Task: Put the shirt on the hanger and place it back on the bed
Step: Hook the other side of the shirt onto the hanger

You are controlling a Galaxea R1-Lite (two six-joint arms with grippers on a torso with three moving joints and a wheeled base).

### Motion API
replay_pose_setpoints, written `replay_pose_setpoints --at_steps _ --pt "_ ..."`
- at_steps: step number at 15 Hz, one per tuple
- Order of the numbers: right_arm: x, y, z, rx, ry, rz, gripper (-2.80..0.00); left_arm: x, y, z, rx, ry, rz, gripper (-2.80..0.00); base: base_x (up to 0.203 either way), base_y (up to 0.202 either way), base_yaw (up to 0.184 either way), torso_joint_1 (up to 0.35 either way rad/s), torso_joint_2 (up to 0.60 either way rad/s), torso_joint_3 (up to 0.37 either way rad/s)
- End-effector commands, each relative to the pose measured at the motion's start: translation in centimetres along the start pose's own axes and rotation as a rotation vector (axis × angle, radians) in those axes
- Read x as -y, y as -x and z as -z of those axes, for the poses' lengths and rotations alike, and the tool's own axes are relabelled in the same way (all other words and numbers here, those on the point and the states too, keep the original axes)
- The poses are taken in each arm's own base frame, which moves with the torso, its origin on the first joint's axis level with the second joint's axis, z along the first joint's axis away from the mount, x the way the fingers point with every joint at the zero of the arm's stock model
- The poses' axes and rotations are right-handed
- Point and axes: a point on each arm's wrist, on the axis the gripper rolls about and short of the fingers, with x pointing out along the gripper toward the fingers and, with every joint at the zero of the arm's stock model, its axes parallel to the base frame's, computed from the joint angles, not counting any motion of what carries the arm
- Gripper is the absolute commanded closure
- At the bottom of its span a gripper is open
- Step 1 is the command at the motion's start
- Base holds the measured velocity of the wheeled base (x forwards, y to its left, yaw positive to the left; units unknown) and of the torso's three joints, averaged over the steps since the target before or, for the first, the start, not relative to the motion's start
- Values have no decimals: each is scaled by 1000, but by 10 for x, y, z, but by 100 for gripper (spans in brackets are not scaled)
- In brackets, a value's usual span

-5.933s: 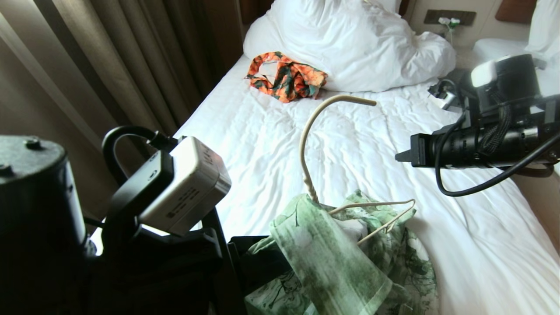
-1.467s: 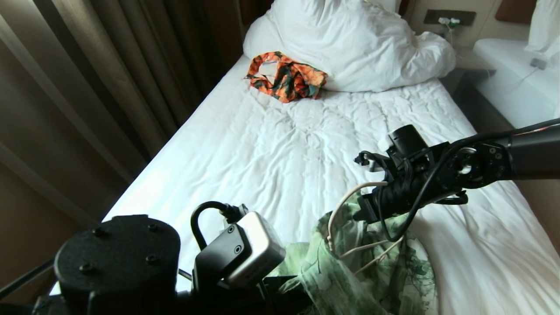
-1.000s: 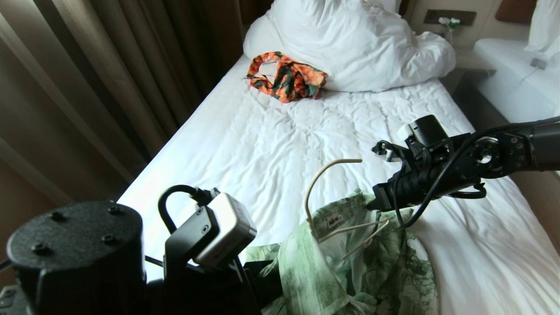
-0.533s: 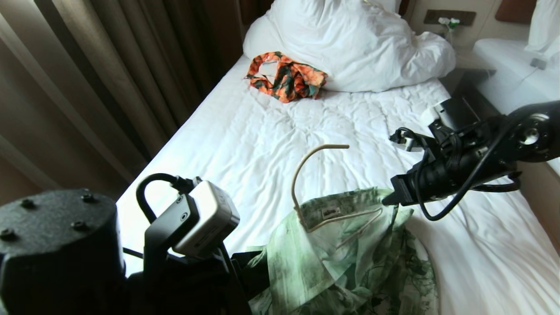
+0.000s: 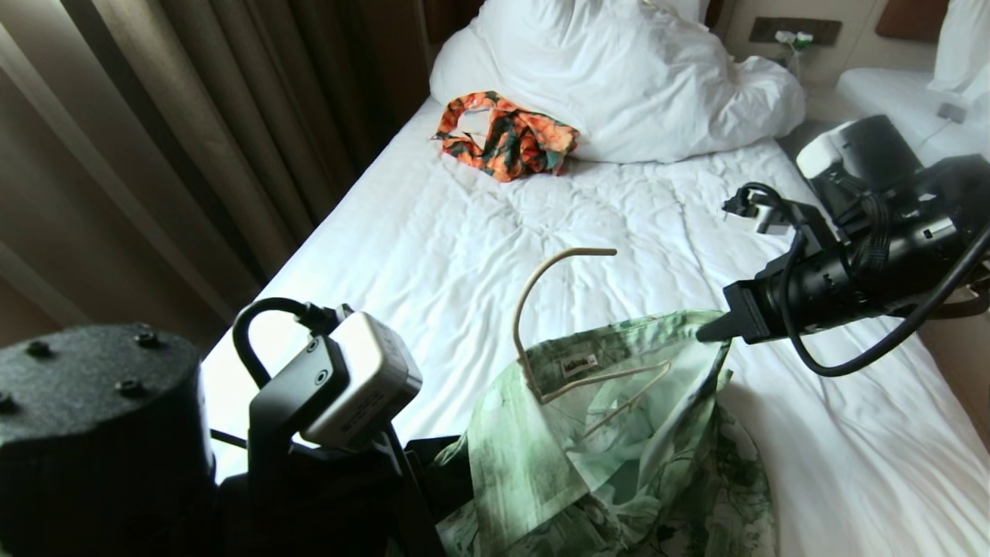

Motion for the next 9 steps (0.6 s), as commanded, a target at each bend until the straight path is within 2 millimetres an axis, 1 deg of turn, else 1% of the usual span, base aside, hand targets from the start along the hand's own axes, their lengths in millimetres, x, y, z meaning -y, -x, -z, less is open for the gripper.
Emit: replay_pose_setpoints --at_steps 1,3,5,7,9 --pt "-5 12 -1 31 10 -9 0 0 -2 -2 4 0 -1 0 0 0 0 0 0 0" --pt "-10 22 -3 66 24 -25 0 0 -6 -3 1 0 1 0 0 0 0 0 0 0" --pt "-16 34 -8 108 41 -72 0 0 -15 -8 4 4 2 0 0 0 0 0 0 0" --pt "-24 42 -12 139 63 -98 0 -1 -23 -14 12 5 0 0 0 0 0 0 0 0" --pt "-31 50 -12 164 85 -115 0 -1 -31 -19 19 9 0 0 0 0 0 0 0 0"
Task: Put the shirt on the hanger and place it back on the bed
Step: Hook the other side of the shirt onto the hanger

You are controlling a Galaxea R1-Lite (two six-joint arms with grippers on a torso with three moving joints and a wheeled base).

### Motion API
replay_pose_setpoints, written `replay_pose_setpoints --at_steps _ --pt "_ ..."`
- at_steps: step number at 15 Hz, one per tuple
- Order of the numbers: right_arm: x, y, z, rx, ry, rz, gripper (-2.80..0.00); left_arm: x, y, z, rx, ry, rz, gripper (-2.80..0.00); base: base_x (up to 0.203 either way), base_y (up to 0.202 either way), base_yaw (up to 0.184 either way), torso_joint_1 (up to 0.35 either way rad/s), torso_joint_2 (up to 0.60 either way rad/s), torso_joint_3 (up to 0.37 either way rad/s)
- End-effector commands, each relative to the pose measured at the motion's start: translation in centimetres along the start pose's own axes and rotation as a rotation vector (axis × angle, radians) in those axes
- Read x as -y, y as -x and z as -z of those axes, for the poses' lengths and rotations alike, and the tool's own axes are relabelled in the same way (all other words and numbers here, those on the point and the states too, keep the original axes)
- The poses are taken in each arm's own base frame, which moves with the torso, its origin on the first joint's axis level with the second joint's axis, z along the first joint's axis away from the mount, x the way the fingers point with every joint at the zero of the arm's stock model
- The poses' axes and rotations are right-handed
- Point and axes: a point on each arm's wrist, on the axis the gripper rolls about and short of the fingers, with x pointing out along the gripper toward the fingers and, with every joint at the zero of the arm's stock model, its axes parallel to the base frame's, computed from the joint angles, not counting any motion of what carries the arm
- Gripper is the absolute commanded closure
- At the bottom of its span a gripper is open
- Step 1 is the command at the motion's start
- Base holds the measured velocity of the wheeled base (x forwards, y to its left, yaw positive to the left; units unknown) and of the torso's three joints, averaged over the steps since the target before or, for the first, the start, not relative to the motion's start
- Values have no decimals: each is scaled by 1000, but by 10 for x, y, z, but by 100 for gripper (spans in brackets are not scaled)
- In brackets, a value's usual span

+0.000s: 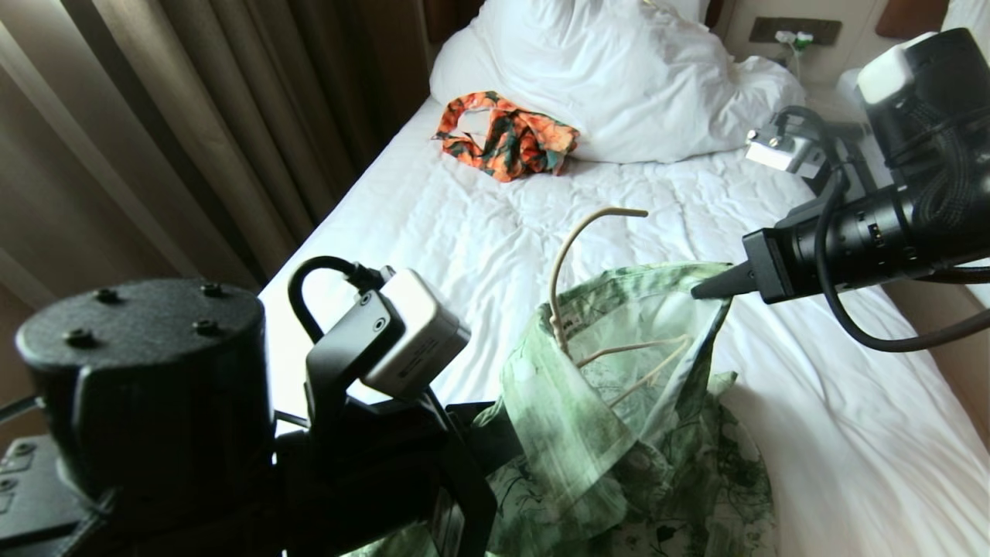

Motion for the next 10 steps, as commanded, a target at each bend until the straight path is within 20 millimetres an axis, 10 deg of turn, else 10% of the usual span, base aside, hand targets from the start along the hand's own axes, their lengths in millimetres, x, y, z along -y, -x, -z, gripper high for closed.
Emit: replay_pose_setpoints --at_steps 1,10 --pt "-10 11 -3 43 30 -23 0 0 -13 -2 -8 6 3 0 0 0 0 0 0 0" --pt "-40 50 -3 155 11 -128 0 -16 -40 -17 38 73 -134 0 0 0 0 0 0 0"
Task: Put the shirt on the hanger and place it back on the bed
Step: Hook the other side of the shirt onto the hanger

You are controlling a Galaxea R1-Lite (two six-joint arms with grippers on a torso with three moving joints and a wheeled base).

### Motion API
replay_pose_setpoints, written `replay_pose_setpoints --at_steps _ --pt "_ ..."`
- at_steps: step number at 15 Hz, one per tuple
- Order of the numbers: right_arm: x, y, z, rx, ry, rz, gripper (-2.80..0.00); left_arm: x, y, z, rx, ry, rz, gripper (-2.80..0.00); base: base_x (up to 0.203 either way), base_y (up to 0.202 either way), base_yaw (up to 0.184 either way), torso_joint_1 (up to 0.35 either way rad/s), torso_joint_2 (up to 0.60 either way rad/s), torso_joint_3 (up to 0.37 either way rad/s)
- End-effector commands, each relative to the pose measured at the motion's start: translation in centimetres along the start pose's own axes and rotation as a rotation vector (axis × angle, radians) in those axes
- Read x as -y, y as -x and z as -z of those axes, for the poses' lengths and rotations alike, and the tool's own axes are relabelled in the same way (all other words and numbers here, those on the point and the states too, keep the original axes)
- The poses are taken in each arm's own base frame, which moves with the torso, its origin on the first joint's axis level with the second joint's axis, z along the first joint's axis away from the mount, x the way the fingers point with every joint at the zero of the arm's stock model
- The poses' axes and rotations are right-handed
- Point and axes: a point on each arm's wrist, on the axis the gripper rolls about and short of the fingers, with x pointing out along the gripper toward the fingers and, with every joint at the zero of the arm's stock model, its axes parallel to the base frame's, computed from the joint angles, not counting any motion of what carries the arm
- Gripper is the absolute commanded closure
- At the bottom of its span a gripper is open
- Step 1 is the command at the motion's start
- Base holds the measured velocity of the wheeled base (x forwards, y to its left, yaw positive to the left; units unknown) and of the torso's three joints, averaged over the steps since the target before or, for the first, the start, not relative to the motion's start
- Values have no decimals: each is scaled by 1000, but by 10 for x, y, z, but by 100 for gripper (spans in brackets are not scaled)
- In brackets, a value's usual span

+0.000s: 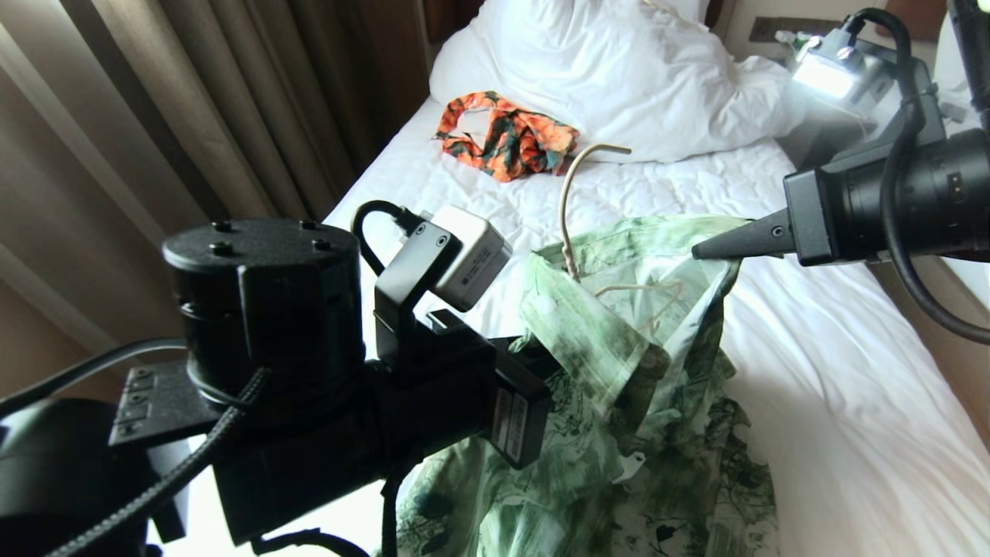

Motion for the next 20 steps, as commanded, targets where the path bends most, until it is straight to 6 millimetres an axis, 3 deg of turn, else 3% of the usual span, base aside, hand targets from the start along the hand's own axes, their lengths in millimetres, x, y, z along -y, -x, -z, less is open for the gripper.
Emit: replay_pose_setpoints --at_steps 1,7,10,15,18,20 --pt "-12 13 1 15 14 -31 0 -2 -3 1 -5 0 -33 0 0 0 0 0 0 0" --pt "-28 22 9 -30 22 -62 0 -4 8 -17 64 3 -91 0 0 0 0 0 0 0" --pt "-33 16 10 -35 39 -64 0 7 4 -10 41 14 -50 0 0 0 0 0 0 0" --pt "-36 5 7 -30 67 -90 0 18 -37 1 171 75 -36 0 0 0 0 0 0 0" --pt "-37 7 3 -13 81 -99 0 21 -67 13 267 91 -46 0 0 0 0 0 0 0" --pt "-39 13 3 -4 86 -112 0 18 -76 10 357 108 -70 0 0 0 0 0 0 0"
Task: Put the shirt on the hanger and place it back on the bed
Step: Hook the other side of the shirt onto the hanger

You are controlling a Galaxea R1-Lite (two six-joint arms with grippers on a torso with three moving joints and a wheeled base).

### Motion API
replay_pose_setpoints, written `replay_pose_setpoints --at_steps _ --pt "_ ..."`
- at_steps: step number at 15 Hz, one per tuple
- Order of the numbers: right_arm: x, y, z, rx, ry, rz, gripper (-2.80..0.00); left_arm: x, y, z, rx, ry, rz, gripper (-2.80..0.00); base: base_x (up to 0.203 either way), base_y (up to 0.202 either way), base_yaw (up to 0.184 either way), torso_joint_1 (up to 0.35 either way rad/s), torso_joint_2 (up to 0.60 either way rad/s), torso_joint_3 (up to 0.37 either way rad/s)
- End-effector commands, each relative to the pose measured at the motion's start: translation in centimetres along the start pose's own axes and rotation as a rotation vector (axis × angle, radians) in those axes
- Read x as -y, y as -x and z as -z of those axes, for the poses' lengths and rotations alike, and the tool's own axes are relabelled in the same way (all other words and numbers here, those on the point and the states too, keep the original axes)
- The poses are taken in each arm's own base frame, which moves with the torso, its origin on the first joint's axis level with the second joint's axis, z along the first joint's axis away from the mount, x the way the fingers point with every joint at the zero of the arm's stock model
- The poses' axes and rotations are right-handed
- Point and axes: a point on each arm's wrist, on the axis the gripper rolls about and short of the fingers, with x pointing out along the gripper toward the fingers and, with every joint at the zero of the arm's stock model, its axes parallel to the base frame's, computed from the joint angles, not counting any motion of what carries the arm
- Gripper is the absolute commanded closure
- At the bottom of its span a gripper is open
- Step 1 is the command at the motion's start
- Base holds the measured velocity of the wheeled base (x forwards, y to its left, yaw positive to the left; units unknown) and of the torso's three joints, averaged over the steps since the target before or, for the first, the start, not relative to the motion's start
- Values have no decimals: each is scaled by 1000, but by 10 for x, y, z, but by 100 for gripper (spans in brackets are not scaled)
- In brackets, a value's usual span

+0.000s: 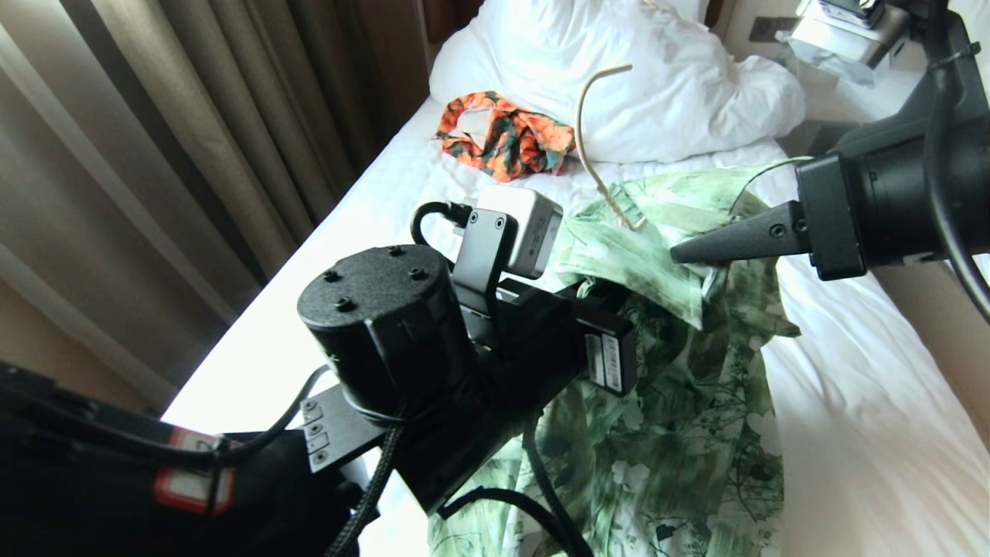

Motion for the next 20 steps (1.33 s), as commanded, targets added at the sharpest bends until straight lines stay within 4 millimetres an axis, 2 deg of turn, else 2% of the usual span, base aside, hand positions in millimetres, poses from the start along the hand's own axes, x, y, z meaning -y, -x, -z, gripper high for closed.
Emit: replay_pose_setpoints --at_steps 1,6,11,12,18,20 --pt "-2 6 0 5 0 -18 0 -4 -14 14 23 2 -19 0 0 0 0 0 0 0" --pt "-16 11 7 -32 17 -65 0 0 -17 2 69 14 -48 0 0 0 0 0 0 0" --pt "-18 25 13 -52 17 -48 0 -1 -8 -28 150 23 -56 0 0 0 0 0 0 0" --pt "-18 27 14 -56 17 -42 -280 -2 -5 -34 164 25 -57 0 0 0 0 0 0 0" --pt "-24 58 11 -10 23 -13 -280 -3 4 -54 217 10 -69 0 0 0 0 0 0 0" --pt "-29 73 0 63 39 -22 -280 -1 7 -58 224 13 -67 0 0 0 0 0 0 0"
